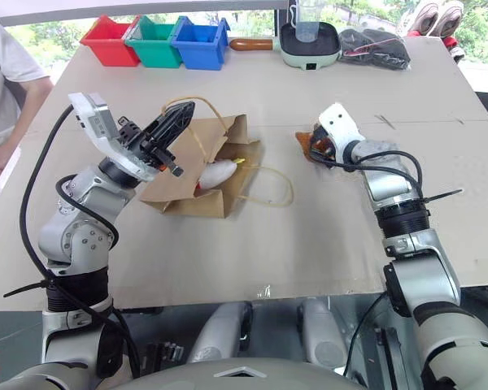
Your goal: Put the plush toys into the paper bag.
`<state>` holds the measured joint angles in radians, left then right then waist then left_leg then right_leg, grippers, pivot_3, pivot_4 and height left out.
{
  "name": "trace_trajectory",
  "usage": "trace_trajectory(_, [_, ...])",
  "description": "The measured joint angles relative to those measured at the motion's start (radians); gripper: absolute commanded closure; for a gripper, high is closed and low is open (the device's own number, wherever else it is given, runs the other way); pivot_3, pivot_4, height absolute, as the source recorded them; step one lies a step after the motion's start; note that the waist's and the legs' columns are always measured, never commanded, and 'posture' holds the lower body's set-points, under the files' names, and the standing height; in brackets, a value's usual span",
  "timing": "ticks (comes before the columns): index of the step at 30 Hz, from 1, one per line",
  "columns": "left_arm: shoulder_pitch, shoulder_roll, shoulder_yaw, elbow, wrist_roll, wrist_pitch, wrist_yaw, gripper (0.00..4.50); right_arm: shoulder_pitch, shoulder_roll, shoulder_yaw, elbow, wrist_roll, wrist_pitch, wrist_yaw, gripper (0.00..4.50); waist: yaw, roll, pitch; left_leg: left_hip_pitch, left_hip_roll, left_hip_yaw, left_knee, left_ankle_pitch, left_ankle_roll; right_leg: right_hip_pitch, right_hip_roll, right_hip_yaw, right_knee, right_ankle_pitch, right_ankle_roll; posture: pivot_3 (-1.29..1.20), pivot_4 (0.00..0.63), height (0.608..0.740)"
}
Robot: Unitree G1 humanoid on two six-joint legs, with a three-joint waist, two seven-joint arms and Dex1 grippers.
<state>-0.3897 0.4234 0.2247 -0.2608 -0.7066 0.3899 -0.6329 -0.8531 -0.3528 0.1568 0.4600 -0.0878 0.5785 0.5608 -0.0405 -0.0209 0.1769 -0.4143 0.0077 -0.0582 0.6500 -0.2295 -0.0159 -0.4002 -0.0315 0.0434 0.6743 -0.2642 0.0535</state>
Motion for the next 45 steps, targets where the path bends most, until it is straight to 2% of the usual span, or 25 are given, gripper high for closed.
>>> trace_trajectory(4, [0.001, -0.002, 0.001, 0.0, 0.0, -0.003, 0.003, 4.5, -0.005, -0.012, 0.001, 0.029, 0.001, -0.082, 0.005, 4.45, 0.002, 0.0, 0.0, 0.0, 0.0, 0.0, 0.0, 0.0, 0.0, 0.0, 0.0, 0.0, 0.0, 0.0, 0.0, 0.0, 0.15, 0.74])
trace_trajectory(7, [0.002, -0.006, 0.001, -0.001, -0.001, -0.005, 0.005, 4.5, 0.055, -0.042, -0.001, -0.047, 0.024, -0.152, 0.054, 4.45, 0.004, 0.0, 0.0, -0.001, 0.0, -0.001, 0.001, 0.0, 0.0, 0.0, 0.0, -0.001, 0.0, 0.0, 0.0, 0.0, 0.15, 0.74])
trace_trajectory(9, [0.002, -0.015, 0.001, 0.0, -0.003, -0.005, 0.004, 4.5, 0.157, -0.087, -0.003, -0.22, 0.082, -0.212, 0.151, 4.45, 0.006, 0.0, 0.0, -0.002, 0.0, -0.002, 0.0, 0.0, 0.0, 0.0, 0.0, -0.002, -0.001, 0.0, 0.0, 0.0, 0.15, 0.74])
trace_trajectory(14, [-0.009, -0.019, -0.007, 0.005, -0.003, -0.004, -0.004, 4.5, 0.219, -0.111, 0.007, -0.531, 0.193, -0.153, 0.269, 4.45, -0.002, 0.001, 0.0, 0.0, 0.001, -0.002, 0.0, 0.0, 0.0, 0.0, 0.001, -0.001, 0.0, 0.0, 0.0, 0.0, 0.15, 0.74])
trace_trajectory(17, [-0.035, -0.019, -0.013, 0.019, -0.003, -0.003, -0.013, 4.5, 0.21, -0.082, 0.077, -0.642, 0.207, -0.132, 0.295, 4.45, -0.001, 0.001, 0.0, 0.0, 0.001, -0.003, 0.0, 0.0, 0.0, 0.0, 0.001, -0.002, 0.0, 0.0, 0.0, 0.0, 0.15, 0.74])
trace_trajectory(20, [-0.056, -0.025, -0.042, 0.024, -0.003, 0.005, -0.021, 4.5, 0.184, -0.005, 0.232, -0.588, 0.146, -0.17, 0.297, 4.45, 0.0, 0.001, 0.0, 0.0, 0.001, -0.002, 0.001, 0.0, 0.0, 0.0, 0.001, -0.002, 0.001, 0.0, 0.0, 0.0, 0.15, 0.74])
trace_trajectory(26, [-0.055, -0.028, -0.052, 0.026, -0.003, 0.023, -0.02, 4.5, 0.093, 0.104, 0.319, -0.362, 0.081, -0.316, 0.307, 4.45, 0.004, 0.001, 0.0, 0.0, 0.0, -0.003, 0.001, 0.0, 0.0, 0.0, 0.0, -0.002, 0.0, 0.0, 0.0, 0.0, 0.15, 0.74])
trace_trajectory(33, [-0.019, -0.044, -0.077, -0.01, -0.004, 0.048, -0.003, 4.5, 0.025, 0.211, 0.339, -0.119, 0.041, -0.517, 0.316, 4.45, 0.002, 0.001, 0.0, 0.0, 0.0, -0.003, 0.001, 0.0, 0.0, 0.0, 0.0, -0.002, 0.0, 0.0, 0.0, 0.0, 0.15, 0.74])
trace_trajectory(38, [0.022, -0.082, -0.078, -0.066, -0.047, 0.082, 0.032, 4.5, -0.017, 0.294, 0.335, 0.095, -0.006, -0.606, 0.234, 4.45, 0.0, 0.001, 0.0, 0.0, 0.001, -0.004, 0.001, 0.0, -0.001, 0.0, 0.0, -0.002, 0.002, 0.0, 0.0, 0.0, 0.15, 0.74])
trace_trajectory(42, [0.046, -0.109, -0.064, -0.096, -0.11, 0.11, 0.076, 4.5, -0.007, 0.325, 0.312, 0.145, -0.001, -0.651, 0.218, 4.45, 0.001, 0.001, 0.0, 0.0, 0.001, -0.004, 0.001, 0.0, 0.0, 0.0, 0.0, -0.002, 0.002, 0.0, 0.0, 0.0, 0.15, 0.74])
trace_trajectory(45, [0.074, -0.147, -0.025, -0.123, -0.211, 0.146, 0.139, 4.5, 0.048, 0.336, 0.285, 0.101, 0.059, -0.681, 0.277, 4.45, 0.001, 0.001, 0.0, 0.0, 0.001, -0.005, 0.001, 0.0, 0.0, 0.0, 0.0, -0.002, 0.002, 0.0, 0.0, 0.0, 0.15, 0.74])
